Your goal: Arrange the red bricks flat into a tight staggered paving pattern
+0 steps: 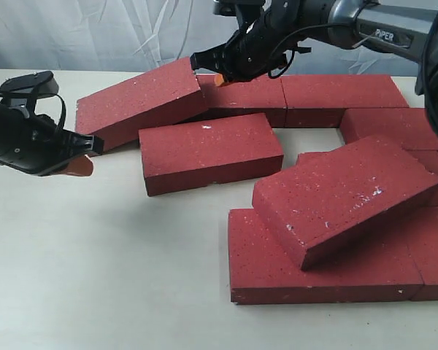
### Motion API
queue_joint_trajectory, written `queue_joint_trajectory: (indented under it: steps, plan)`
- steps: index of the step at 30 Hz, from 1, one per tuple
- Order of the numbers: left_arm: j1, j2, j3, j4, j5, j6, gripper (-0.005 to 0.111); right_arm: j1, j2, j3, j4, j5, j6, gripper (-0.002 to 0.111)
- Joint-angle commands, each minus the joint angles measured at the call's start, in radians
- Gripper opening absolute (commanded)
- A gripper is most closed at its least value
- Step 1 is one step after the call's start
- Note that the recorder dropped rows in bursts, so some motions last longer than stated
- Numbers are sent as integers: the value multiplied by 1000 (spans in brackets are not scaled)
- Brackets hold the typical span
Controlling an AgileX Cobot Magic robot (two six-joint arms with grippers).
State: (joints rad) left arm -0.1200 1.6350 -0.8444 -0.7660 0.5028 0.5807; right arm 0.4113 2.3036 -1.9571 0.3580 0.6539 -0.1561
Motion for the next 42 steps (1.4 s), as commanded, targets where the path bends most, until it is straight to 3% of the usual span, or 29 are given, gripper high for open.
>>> queue_joint_trajectory:
  steps: [1,11,26,33,42]
  plan:
    - [-9,0,-6,4,-25,3,0,9,56,-66,37,29,2,-1]
    - [-9,0,-6,4,-36,3,0,168,88,-82,34,-14,-4,-1]
    - [-9,0,4,-8,-54,3,0,312,148,-82,59,-71,-9,-1]
    - [-9,0,19,0,-63,3,0,321,140,-85,52,-60,-9,-1]
    - [-9,0,19,24,-69,3,0,250,55,-85,-41,129,5,-1]
